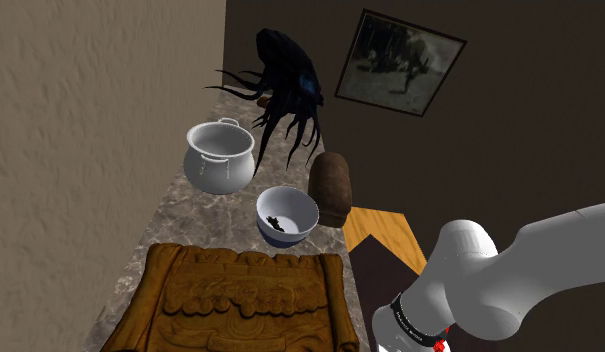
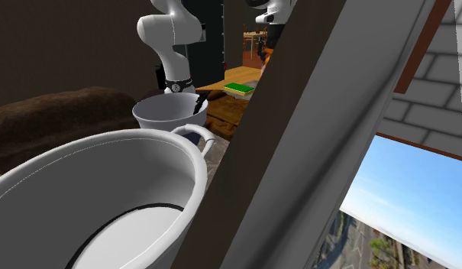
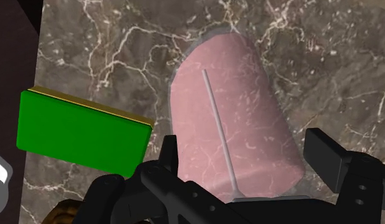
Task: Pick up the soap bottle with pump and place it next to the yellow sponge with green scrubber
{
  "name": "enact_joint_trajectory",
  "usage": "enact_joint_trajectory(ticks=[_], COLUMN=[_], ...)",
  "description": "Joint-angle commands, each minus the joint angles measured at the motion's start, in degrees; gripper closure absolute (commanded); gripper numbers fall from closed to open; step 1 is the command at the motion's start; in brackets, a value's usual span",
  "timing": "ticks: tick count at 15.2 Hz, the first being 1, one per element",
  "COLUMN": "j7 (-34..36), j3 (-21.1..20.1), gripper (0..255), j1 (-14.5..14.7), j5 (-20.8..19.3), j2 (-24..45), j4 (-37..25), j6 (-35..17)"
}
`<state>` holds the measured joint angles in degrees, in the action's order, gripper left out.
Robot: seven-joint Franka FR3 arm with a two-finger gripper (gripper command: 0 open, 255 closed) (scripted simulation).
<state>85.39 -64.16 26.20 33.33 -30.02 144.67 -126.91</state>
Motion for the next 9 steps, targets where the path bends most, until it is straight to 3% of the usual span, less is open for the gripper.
enact_joint_trajectory(ticks=[1,5,9], j7=[0.04,-0.03,-0.28], j3=[-0.13,-0.05,6.45], gripper=[0,0,0], j1=[-0.05,-0.07,3.0], j5=[-0.01,-0.05,-1.09], j2=[0.1,0.09,-4.51], j4=[0.15,0.13,-3.47], j6=[0.02,0.06,8.84])
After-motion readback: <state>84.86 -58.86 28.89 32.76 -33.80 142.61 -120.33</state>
